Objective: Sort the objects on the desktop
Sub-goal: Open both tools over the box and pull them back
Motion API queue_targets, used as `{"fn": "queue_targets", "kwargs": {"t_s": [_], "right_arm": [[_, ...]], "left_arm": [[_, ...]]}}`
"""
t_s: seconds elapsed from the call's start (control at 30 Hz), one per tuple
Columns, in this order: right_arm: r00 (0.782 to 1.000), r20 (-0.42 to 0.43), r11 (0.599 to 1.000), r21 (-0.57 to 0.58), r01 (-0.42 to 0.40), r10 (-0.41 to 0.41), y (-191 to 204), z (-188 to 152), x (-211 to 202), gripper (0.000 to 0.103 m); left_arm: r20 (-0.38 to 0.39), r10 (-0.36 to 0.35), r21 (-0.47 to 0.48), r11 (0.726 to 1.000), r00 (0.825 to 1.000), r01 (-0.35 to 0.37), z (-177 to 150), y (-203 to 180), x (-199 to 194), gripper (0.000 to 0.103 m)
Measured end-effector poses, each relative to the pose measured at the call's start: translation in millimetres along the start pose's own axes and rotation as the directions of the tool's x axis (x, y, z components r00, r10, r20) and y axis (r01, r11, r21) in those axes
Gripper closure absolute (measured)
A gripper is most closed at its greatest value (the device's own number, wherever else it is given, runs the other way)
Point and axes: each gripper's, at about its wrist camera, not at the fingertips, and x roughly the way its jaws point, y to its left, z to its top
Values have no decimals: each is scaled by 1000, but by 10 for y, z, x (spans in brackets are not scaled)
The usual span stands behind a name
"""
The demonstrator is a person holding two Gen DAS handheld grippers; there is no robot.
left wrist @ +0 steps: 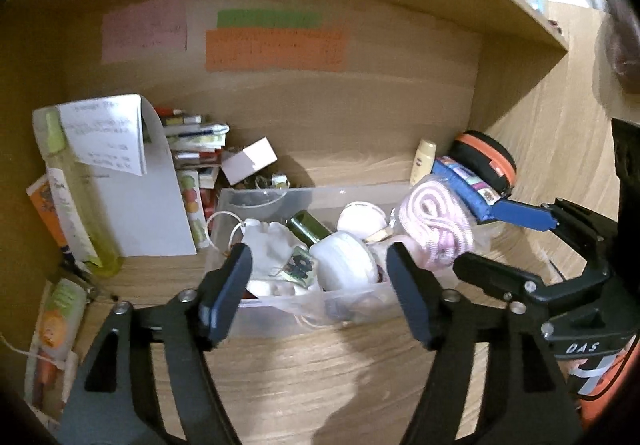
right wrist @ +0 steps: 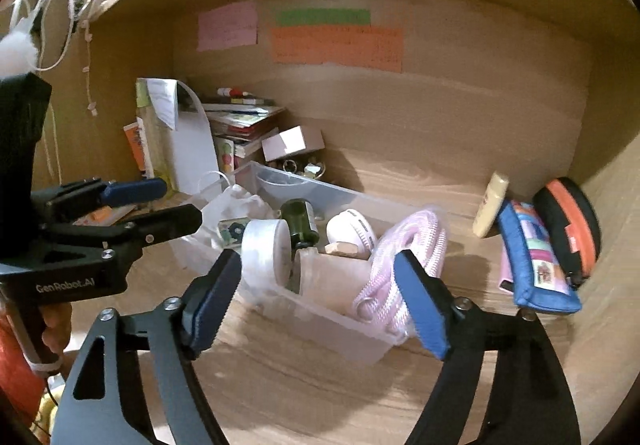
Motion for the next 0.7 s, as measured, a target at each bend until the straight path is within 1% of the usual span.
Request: {"fn": "queue_targets", "kwargs": {"t_s": [0.1,0.17,0.2,0.23,0.3,0.4,0.6,0.7], "right_arm": [[1000,23,1000,-13,19,-19,50,-30,-148,20],[999,29,1000,-18,26,-26,90,-61,-243,20],[999,30,999,-18,29,-29,102,-75,-276,20],[999,34,999,-19,33,-33,121,-98,-326,20],[999,37,999,-15,38,-37,142,-133,-383,17],[998,39,999,-9,43,-42,183,-195,-468,14],[999,46,1000,8,29,-30,237,-271,-558,12],[999,45,999,23,22,-23,236,-300,-568,9]], "left_arm": [[4,-6,-11,1000,1000,6,-15,-51,-121,28],[12,6,-15,1000,1000,-5,-46,-73,-206,19],[20,15,-19,1000,1000,-14,-66,-80,-258,12],[27,25,-23,999,999,-25,-89,-87,-293,7],[52,58,-27,998,997,-56,-141,-99,-387,7],[82,113,-23,994,990,-111,-202,-121,-498,3],[77,130,-26,991,988,-129,-270,-137,-542,2],[92,140,-18,990,986,-139,-294,-157,-557,2]]}}
